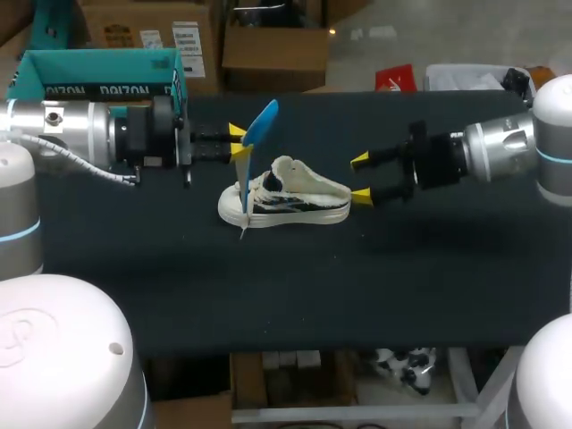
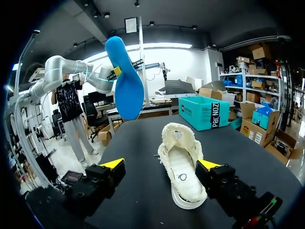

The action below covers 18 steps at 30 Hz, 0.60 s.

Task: Open the shoe tongue, take the insole out of the shoe, put the insole back into the shoe, and pack the shoe into the shoebox

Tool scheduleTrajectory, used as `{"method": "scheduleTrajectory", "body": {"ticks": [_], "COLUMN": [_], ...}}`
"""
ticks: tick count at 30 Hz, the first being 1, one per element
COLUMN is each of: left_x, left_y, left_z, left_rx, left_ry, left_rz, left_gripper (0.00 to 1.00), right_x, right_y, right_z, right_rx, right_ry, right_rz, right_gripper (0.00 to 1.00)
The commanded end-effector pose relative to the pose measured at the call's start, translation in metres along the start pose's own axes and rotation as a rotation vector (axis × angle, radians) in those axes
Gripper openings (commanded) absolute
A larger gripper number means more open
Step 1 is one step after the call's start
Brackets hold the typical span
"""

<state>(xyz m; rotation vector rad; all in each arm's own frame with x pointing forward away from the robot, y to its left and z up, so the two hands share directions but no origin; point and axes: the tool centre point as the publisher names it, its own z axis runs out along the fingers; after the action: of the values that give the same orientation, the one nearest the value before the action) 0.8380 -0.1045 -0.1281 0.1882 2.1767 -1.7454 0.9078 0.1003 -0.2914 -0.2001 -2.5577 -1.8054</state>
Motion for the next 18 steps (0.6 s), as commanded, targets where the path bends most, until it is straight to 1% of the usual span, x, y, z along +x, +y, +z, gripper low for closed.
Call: {"method": "scheduleTrajectory", "body": {"ticks": [1,3,4,6,7,9,10,11,13,15,17,18], "left_x": [0.001,0.001,0.001,0.000,0.000,0.002,0.003,0.004,0.004,0.004,0.005,0.005], "left_y": [0.000,0.001,0.001,0.004,0.006,0.010,0.012,0.015,0.019,0.022,0.026,0.028], "left_z": [0.001,0.001,0.002,0.005,0.007,0.010,0.011,0.011,0.007,0.001,-0.006,-0.009], "left_rx": [-0.006,-0.031,-0.048,-0.102,-0.126,-0.179,-0.200,-0.218,-0.267,-0.304,-0.350,-0.369], "left_ry": [0.006,0.053,0.068,0.142,0.141,0.193,0.191,0.213,0.245,0.294,0.308,0.329], "left_rz": [-0.003,-0.010,-0.015,-0.030,-0.039,-0.035,-0.034,-0.035,-0.041,-0.055,-0.063,-0.071], "left_gripper": [0.00,0.00,0.00,0.00,0.00,0.00,0.00,0.00,0.00,0.00,0.00,0.00], "right_x": [-0.001,-0.004,-0.006,-0.009,-0.011,-0.014,-0.016,-0.017,-0.019,-0.021,-0.023,-0.025], "right_y": [0.000,0.001,0.003,0.003,0.004,0.005,0.005,0.005,0.008,0.010,0.012,0.014], "right_z": [0.000,0.003,0.005,0.008,0.010,0.014,0.015,0.017,0.022,0.024,0.026,0.027], "right_rx": [0.031,0.079,0.121,0.179,0.209,0.258,0.279,0.305,0.347,0.384,0.418,0.440], "right_ry": [-0.003,-0.005,-0.009,-0.012,-0.018,-0.019,-0.017,-0.018,-0.015,-0.015,-0.013,-0.011], "right_rz": [0.007,0.009,0.010,0.014,0.007,0.004,0.001,-0.002,-0.012,-0.023,-0.036,-0.041], "right_gripper": [1.00,1.00,1.00,1.00,1.00,1.00,1.00,1.00,1.00,1.00,1.00,1.00]}}
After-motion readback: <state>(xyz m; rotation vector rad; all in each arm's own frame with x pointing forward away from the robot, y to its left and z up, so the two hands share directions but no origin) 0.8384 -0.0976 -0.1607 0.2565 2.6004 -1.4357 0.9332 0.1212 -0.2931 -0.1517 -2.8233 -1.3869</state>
